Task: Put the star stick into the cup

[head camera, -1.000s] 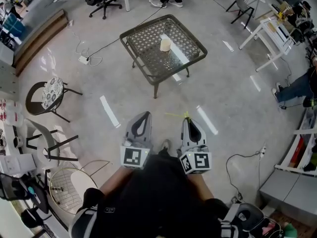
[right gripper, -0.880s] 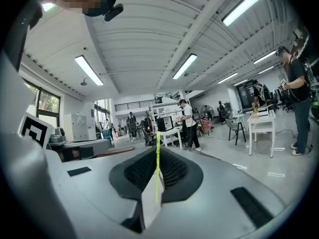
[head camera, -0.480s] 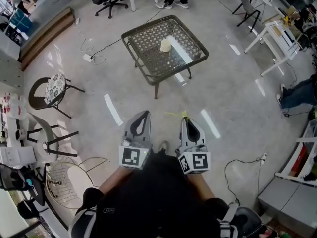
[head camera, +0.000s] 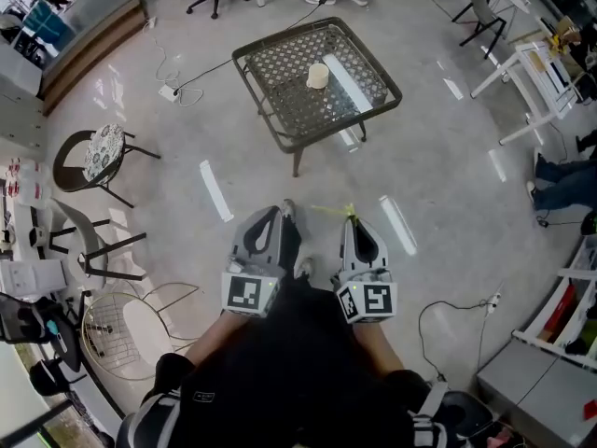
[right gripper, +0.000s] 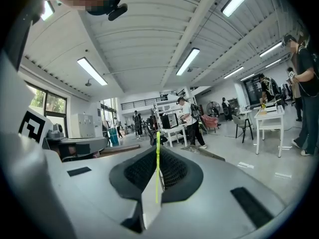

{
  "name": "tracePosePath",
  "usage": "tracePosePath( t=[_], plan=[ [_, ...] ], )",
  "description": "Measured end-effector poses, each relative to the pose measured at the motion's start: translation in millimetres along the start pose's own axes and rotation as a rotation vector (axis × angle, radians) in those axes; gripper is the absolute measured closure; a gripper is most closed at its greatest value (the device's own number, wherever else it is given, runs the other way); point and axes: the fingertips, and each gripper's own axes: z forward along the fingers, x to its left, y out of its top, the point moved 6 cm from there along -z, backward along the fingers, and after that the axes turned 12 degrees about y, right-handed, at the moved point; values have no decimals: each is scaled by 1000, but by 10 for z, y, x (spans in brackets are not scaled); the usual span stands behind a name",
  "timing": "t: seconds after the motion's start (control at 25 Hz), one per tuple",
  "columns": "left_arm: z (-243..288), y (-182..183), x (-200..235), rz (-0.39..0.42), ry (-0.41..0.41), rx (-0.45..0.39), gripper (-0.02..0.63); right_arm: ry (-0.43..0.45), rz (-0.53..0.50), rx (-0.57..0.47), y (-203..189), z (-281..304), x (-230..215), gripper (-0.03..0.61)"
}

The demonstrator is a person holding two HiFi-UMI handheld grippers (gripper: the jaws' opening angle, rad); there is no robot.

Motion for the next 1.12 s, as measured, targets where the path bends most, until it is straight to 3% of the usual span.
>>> tracePosePath(
  t=[0.24, 0.52, 0.8, 1.12],
  plan=[
    [481, -88, 144, -37, 17, 22, 598, -11, -4, 11, 32, 401, -258, 557],
    [1387, -43, 383, -40, -7, 13, 598, -21, -32, 37, 187, 1164, -641, 557],
    [2290, 75, 763, -67, -26, 1, 598, -33, -64, 75, 397, 2058, -934, 557],
    [2897, 119, 1264, -86, -44, -11, 598, -43, -96, 112, 567, 2883, -1037, 557]
  ],
)
